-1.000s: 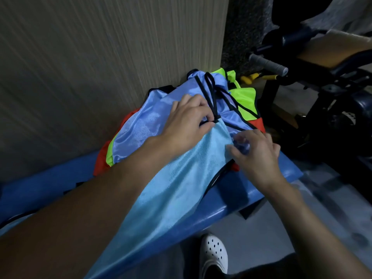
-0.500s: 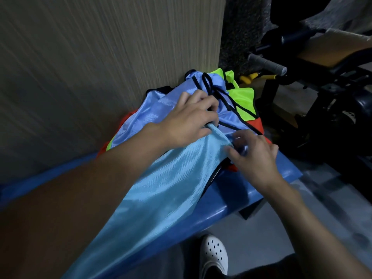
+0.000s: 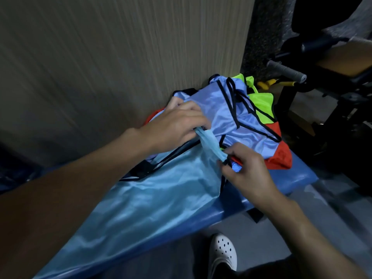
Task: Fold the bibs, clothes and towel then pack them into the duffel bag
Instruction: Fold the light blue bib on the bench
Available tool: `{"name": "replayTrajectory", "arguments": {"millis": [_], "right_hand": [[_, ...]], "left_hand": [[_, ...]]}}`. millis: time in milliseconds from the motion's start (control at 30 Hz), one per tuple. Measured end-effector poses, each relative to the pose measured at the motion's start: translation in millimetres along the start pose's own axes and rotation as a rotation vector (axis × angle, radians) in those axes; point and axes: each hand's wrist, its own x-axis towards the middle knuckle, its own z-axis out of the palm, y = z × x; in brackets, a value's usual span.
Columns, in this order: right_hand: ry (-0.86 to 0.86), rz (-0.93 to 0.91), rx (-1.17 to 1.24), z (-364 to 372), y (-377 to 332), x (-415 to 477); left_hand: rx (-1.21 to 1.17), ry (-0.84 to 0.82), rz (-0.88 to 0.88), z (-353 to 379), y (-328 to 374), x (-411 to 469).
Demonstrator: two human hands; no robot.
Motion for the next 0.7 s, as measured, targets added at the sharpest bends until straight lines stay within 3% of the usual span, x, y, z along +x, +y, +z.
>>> {"name": "replayTrajectory", "arguments": {"millis": [133,367,533,600,700], "right_hand": [[-0.112,-0.209,-0.122,26,-18,-11],[-0.313,-0.378,-0.174,63,-37,-24],[-0.207,-0.227,-0.223,61,-28,-22],[-0.134,-0.103,-0.248,59,-18,-21],[-0.166,0.137,-0.24,57,-4,-24]], "left_hand": [[0.087,0.015,-0.037,-1,-7,-47],[0.037,-0.074,-0.227,19,-10,-138],[0.032,-0.177,-0.399,38,-13,-170],[-0.031,-0.093,-0.48,39,-6,-159],[-0.12,0.062,-0.576,41,4,-123]]}}
